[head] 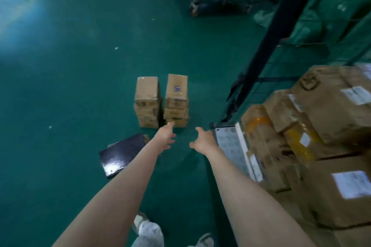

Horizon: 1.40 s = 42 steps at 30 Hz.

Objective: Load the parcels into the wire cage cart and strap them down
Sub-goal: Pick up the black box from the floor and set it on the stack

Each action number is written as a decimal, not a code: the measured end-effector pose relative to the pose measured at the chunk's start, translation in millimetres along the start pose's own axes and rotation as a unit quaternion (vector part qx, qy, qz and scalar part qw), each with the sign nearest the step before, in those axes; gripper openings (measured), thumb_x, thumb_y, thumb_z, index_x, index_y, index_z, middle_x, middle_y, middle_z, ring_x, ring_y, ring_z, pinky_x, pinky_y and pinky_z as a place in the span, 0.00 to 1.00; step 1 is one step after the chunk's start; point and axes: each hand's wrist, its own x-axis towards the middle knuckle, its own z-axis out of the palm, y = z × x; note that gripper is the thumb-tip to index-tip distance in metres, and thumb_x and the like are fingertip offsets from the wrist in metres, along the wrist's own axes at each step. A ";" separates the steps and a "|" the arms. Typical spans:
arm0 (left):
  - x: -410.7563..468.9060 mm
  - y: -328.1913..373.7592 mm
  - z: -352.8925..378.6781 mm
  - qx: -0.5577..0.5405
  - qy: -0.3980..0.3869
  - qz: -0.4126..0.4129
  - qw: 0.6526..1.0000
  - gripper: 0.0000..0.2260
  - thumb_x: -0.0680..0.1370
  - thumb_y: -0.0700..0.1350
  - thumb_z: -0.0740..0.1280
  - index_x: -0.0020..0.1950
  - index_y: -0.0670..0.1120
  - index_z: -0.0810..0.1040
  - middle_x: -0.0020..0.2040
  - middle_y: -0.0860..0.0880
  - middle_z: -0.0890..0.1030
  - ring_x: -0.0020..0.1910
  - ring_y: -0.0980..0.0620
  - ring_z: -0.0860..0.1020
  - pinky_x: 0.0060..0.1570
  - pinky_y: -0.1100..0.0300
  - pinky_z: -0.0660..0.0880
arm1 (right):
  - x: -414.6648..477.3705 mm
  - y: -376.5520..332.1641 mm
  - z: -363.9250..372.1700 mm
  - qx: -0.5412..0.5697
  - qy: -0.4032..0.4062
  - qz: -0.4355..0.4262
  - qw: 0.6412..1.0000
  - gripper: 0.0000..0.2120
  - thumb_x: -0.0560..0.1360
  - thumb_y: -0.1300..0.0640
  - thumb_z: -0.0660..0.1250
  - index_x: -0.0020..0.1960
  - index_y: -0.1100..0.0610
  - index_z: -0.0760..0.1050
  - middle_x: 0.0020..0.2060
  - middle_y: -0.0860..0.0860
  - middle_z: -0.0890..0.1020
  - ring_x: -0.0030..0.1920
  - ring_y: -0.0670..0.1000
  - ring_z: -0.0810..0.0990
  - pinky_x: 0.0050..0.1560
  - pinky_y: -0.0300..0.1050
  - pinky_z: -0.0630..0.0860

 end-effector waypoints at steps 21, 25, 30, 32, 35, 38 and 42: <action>259.2 -172.3 -228.6 -0.075 0.177 -0.137 0.972 0.19 0.81 0.51 0.53 0.70 0.46 0.67 0.61 0.46 0.73 0.59 0.45 0.72 0.58 0.53 0.68 | 231.3 -101.1 246.4 -0.019 -0.167 -0.013 0.986 0.30 0.75 0.58 0.63 0.75 0.52 0.58 0.66 0.57 0.63 0.55 0.58 0.75 0.53 0.47 0.73; 326.0 -236.5 -239.6 -0.071 0.198 -0.169 0.963 0.20 0.81 0.51 0.54 0.70 0.47 0.67 0.67 0.45 0.71 0.66 0.44 0.70 0.68 0.49 0.64 | 302.1 -68.7 300.6 -0.050 -0.170 0.017 0.984 0.30 0.75 0.57 0.64 0.75 0.52 0.57 0.68 0.57 0.63 0.57 0.58 0.76 0.48 0.42 0.70; 395.8 -302.9 -253.1 -0.080 0.230 -0.198 0.950 0.18 0.81 0.50 0.54 0.68 0.45 0.69 0.66 0.42 0.72 0.62 0.43 0.71 0.64 0.51 0.66 | 368.0 -52.2 370.3 -0.037 -0.163 0.027 0.986 0.28 0.74 0.57 0.64 0.73 0.52 0.61 0.66 0.57 0.69 0.52 0.56 0.76 0.40 0.39 0.66; 417.5 -319.6 -259.7 -0.078 0.252 -0.196 0.944 0.15 0.81 0.49 0.54 0.61 0.43 0.71 0.64 0.38 0.73 0.55 0.44 0.72 0.59 0.52 0.68 | 389.2 -48.1 393.7 -0.032 -0.159 0.035 0.986 0.31 0.74 0.56 0.65 0.74 0.51 0.59 0.66 0.57 0.70 0.54 0.56 0.75 0.40 0.39 0.66; 448.2 -350.9 -269.0 -0.091 0.298 -0.221 0.924 0.22 0.80 0.52 0.55 0.69 0.40 0.67 0.66 0.40 0.71 0.61 0.39 0.71 0.64 0.49 0.67 | 418.2 -35.0 423.7 0.005 -0.128 0.065 0.990 0.32 0.75 0.56 0.64 0.76 0.52 0.55 0.66 0.56 0.71 0.58 0.56 0.73 0.44 0.39 0.66; 463.2 -375.9 -277.7 -0.092 0.327 -0.261 0.903 0.26 0.79 0.51 0.56 0.74 0.41 0.60 0.70 0.40 0.67 0.66 0.38 0.68 0.66 0.49 0.65 | 439.0 -26.8 441.7 0.037 -0.085 0.105 0.990 0.36 0.76 0.57 0.65 0.77 0.55 0.49 0.70 0.57 0.66 0.66 0.57 0.69 0.55 0.45 0.68; 471.1 -397.4 -285.3 -0.117 0.289 -0.282 0.907 0.24 0.79 0.51 0.58 0.71 0.39 0.65 0.65 0.44 0.72 0.64 0.42 0.70 0.58 0.55 0.65 | 451.2 -21.1 456.0 0.080 -0.110 0.142 0.980 0.29 0.74 0.57 0.67 0.71 0.55 0.60 0.67 0.55 0.69 0.59 0.57 0.72 0.53 0.49 0.71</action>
